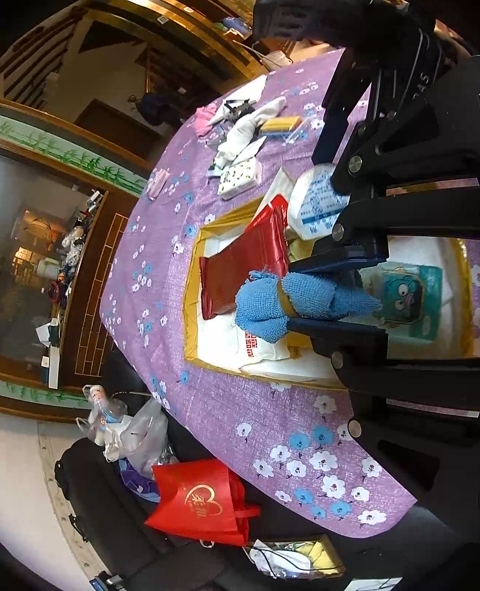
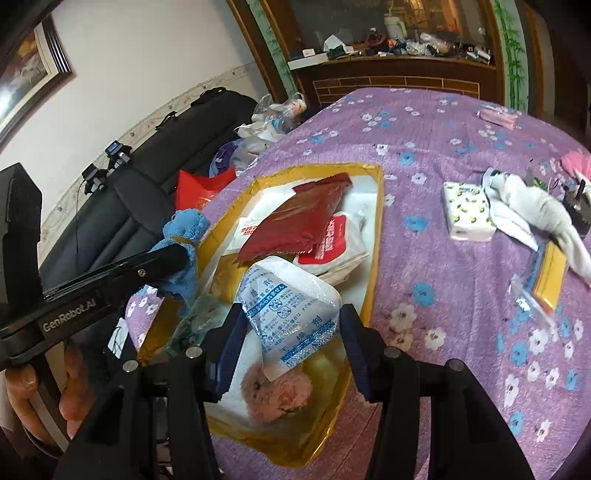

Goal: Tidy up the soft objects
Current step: 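Lower the blue doll and white pack into the tray and open both grippers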

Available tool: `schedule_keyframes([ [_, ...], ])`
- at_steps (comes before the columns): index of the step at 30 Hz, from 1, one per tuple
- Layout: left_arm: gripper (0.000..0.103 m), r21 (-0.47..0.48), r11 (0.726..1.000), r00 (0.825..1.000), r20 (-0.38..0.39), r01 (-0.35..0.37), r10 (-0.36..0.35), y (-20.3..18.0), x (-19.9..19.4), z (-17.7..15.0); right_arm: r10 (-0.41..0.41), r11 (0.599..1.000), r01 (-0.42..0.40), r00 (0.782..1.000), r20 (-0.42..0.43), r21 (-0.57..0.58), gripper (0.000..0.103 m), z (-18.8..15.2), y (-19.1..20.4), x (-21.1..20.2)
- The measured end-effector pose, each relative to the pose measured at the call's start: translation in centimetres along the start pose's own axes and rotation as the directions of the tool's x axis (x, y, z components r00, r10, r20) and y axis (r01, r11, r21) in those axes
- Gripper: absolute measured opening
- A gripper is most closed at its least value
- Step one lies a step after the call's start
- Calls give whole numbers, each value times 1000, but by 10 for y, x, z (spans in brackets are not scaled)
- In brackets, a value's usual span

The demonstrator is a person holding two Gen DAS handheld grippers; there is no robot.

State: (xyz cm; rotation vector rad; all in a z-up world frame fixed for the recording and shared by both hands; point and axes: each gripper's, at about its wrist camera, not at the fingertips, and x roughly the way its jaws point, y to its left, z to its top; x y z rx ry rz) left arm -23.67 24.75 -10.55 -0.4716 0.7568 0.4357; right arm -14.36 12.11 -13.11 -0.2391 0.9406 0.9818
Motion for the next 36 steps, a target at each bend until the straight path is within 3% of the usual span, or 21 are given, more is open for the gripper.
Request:
schedule_keyframes([
  [9,22,4,1000,999,-39,-27,28,-3,23,3,5,1000,-5,1000,-10,-19,51,2,-1,9],
  [19,23,-2,998,997,-38,-62,62,3,28,13,72,997,-72,997,2,10,51,1,-7,4],
  [25,23,14,997,993,-85,-80,81,4,48,7,45,998,-46,999,-7,-32,52,4,1,17],
  [36,29,84,989,992,-40,-118,121,-4,47,1,57,998,-57,998,-4,-20,55,7,3,23],
])
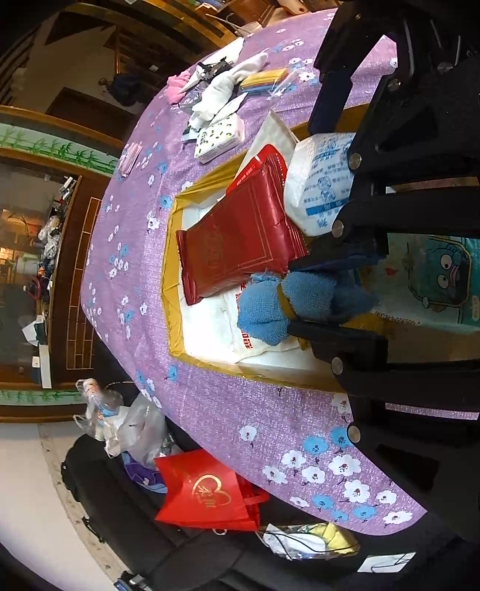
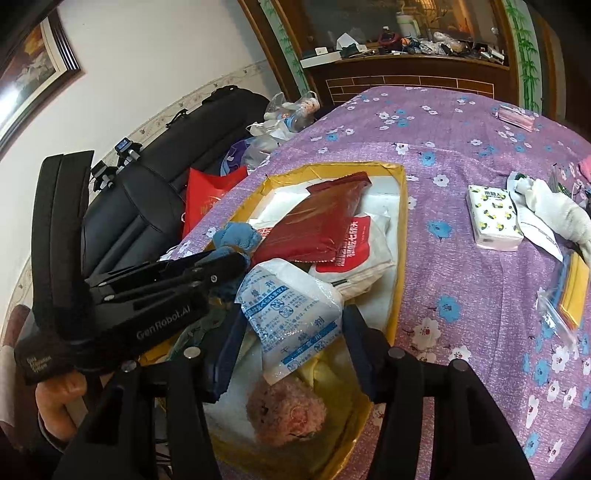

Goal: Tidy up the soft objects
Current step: 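Lower the blue doll and white pack into the tray and open both grippers, then grasp the white tissue box with the left gripper while the right grasps the yellow bagged packet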

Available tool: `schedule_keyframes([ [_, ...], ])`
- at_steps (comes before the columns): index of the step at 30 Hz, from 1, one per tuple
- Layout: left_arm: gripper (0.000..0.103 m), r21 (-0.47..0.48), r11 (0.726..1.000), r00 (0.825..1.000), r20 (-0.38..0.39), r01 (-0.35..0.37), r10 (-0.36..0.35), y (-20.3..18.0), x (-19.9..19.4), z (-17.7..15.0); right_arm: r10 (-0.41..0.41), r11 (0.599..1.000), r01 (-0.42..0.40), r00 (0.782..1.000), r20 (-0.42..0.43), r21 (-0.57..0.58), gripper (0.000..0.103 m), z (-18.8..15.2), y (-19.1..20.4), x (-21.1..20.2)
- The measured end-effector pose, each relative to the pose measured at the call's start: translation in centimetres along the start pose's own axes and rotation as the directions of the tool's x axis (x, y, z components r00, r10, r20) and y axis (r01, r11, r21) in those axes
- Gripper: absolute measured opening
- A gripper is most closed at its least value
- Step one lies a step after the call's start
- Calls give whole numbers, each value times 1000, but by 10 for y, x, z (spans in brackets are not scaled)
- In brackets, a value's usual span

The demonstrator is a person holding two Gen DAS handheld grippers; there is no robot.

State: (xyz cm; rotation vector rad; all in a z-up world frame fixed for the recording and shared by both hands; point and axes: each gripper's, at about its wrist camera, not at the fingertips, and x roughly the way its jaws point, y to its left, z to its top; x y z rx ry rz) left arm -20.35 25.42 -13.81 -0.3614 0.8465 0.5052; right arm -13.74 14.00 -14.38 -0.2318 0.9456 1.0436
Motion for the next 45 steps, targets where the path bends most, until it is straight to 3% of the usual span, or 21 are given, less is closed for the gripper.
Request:
schedule_keyframes([
  [4,32,9,1000,1000,-11,-12,12,-1,-3,-3,5,1000,-5,1000,0,12,61,0,1,1],
  [7,53,13,999,999,1,-35,35,-2,-11,-6,9,1000,-9,1000,7,15,66,-1,1,-2],
  [11,54,27,996,996,30,-88,88,-8,-22,-7,28,1000,-28,999,24,13,71,-2,1,-13],
  [23,54,103,989,990,102,-109,99,-61,-66,-13,12,999,-17,994,111,43,71,-16,-20,-70],
  [27,54,117,993,995,100,-35,24,-84,-77,-18,-2,997,-10,988,154,74,71,-24,-36,-95],
  [33,54,111,984,990,21,139,-142,-116,-78,-19,-27,988,-3,982,186,156,75,-37,-74,-132],
  [40,54,112,975,981,-14,193,-192,-143,-71,-12,-113,975,68,971,209,213,76,-43,-114,-162],
  [45,54,111,969,976,-41,219,-216,-154,-56,-6,-163,956,113,972,168,270,76,-35,-152,-158],
])
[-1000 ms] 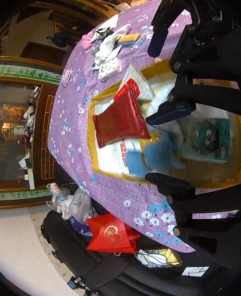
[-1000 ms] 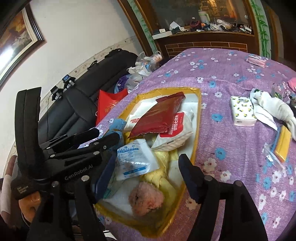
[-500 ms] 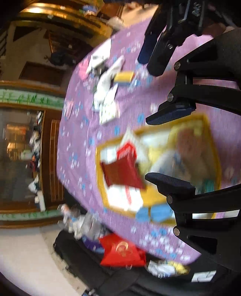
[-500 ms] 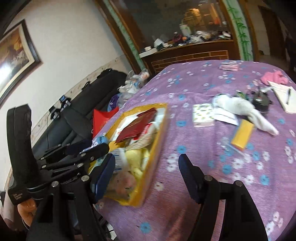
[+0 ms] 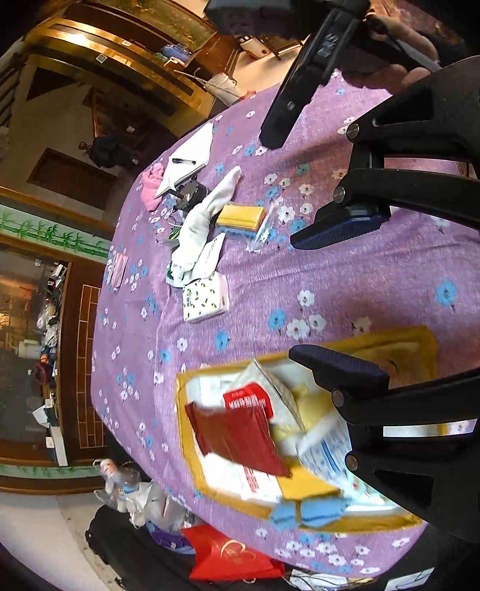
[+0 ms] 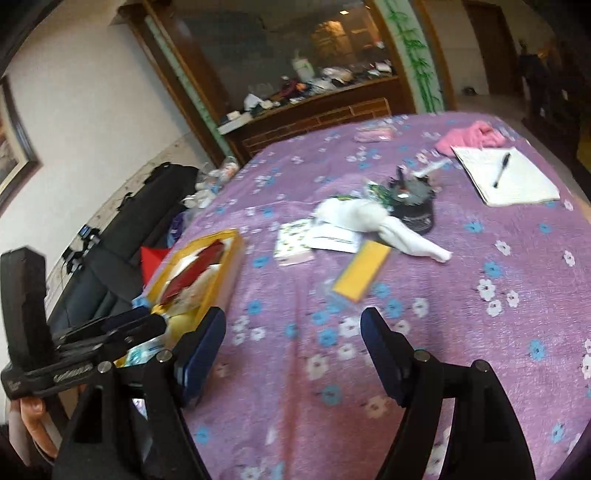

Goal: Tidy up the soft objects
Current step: 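Grasp the white tissue box with the left gripper while the right grasps the yellow bagged packet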

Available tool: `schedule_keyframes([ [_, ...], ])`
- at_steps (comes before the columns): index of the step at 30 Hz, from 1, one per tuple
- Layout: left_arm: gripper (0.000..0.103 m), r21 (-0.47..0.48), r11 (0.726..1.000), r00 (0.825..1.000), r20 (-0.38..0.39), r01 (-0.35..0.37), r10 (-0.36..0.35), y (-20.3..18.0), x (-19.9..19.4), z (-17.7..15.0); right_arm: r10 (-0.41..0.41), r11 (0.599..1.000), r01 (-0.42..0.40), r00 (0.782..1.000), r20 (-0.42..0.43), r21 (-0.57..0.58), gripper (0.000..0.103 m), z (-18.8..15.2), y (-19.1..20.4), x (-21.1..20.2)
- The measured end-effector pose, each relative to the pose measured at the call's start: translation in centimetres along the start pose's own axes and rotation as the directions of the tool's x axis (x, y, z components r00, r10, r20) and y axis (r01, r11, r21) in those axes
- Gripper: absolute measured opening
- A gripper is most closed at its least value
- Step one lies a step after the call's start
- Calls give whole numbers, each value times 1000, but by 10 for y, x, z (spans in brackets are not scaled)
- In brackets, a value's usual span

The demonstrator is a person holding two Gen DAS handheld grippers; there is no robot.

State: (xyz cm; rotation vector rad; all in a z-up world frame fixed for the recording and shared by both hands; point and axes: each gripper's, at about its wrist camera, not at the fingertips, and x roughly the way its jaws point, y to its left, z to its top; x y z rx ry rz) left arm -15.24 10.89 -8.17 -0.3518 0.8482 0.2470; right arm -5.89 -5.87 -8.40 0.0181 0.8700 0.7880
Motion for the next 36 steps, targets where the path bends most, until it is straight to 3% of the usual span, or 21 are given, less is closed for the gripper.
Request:
schedule_keyframes([
  [6,54,17,1000,999,-34,2,-1,-5,27,19,-32,995,39,996,-86,88,75,14,-32,40],
  [12,54,66,993,995,-4,-101,101,-14,52,37,-46,987,68,987,-151,146,75,34,-52,86],
  [19,54,74,991,993,-41,-111,114,-17,88,50,-88,982,114,982,-167,150,72,30,-60,120],
  [21,54,69,993,992,-68,-99,104,-18,98,57,-145,984,159,978,-150,84,68,27,-51,121],
  [24,54,52,996,992,-106,-70,75,-20,114,70,-223,975,224,966,-134,-2,51,21,-40,122],
  [25,54,49,997,991,-118,-64,69,-20,122,76,-231,973,232,964,-132,-8,40,22,-41,122],
  [26,54,53,997,990,-123,-64,70,-21,128,80,-229,973,230,964,-133,-10,37,23,-43,122],
  [30,54,65,995,981,-173,-77,87,-15,169,104,-179,980,189,974,-139,61,31,23,-58,113],
  [36,54,-46,994,965,-248,-97,82,10,205,129,-119,982,138,982,-143,127,31,23,-67,106],
])
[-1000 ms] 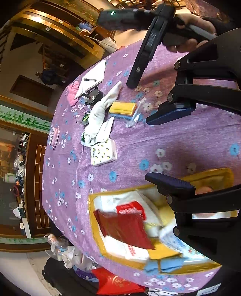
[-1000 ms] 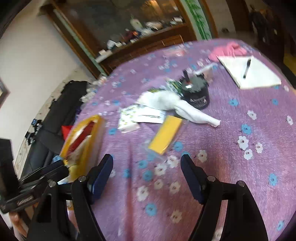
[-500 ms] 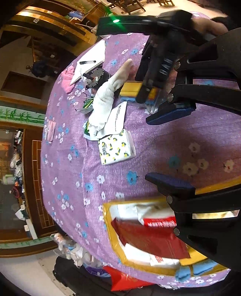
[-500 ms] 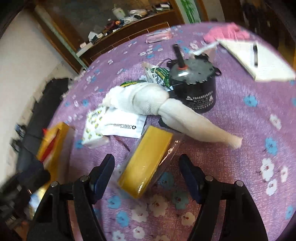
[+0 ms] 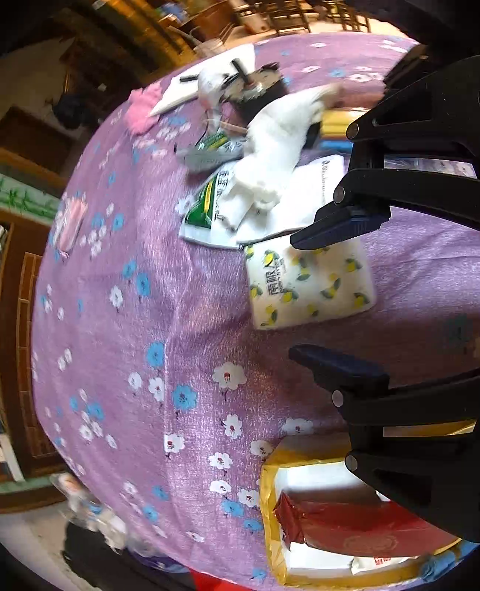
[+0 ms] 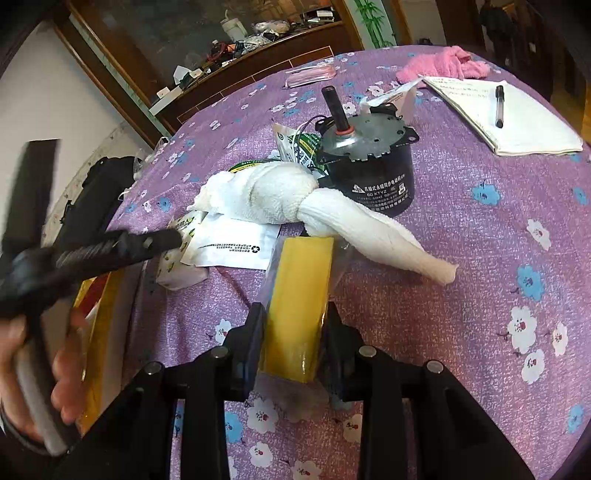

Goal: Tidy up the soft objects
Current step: 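Grasp the white tissue box with the left gripper while the right grasps the yellow bagged packet, then carry the tissue box and yellow packet over the tray and release both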

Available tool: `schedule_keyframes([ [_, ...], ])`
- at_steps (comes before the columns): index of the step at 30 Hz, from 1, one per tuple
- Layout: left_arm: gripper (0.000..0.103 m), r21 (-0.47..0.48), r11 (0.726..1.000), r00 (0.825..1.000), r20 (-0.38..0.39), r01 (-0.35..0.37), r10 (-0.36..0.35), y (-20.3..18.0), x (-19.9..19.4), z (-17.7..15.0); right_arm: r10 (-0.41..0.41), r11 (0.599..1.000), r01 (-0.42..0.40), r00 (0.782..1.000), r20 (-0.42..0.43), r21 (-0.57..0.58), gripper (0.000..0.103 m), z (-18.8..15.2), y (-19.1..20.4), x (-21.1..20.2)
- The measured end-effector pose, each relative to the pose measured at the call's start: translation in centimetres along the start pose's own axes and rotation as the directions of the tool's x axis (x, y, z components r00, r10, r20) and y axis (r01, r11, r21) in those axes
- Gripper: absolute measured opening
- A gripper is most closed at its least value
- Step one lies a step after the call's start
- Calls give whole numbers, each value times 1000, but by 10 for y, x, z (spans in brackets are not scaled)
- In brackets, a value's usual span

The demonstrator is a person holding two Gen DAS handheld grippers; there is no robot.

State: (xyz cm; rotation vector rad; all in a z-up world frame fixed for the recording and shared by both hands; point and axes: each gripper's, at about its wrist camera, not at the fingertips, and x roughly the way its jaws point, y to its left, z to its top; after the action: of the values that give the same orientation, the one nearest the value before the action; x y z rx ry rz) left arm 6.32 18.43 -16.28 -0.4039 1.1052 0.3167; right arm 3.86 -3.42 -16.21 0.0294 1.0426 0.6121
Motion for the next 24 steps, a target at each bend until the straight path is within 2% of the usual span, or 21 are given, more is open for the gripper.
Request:
schedule_keyframes([
  [3,54,42,999,1000,-7,16,-16,-13,5,4,11,1000,-11,1000,-5,13,31,-2,-2,-1],
  [6,54,59,997,999,-23,-40,41,-18,21,6,22,999,-22,1000,-8,25,31,-1,-2,0],
  [9,55,-12,1000,999,-34,-22,22,-7,24,4,22,999,-22,1000,-7,23,31,-3,-3,-2],
  [12,54,-28,999,999,-42,-28,26,0,16,-5,20,1000,-20,1000,-8,18,31,-4,-2,-2],
  [16,52,5,999,998,-34,-54,54,-3,4,-32,23,999,-23,1000,-11,23,31,-3,0,-1],
  [24,52,51,998,1000,2,-22,22,-21,-20,-95,27,1000,-27,1000,-3,12,31,-3,-3,-1],
])
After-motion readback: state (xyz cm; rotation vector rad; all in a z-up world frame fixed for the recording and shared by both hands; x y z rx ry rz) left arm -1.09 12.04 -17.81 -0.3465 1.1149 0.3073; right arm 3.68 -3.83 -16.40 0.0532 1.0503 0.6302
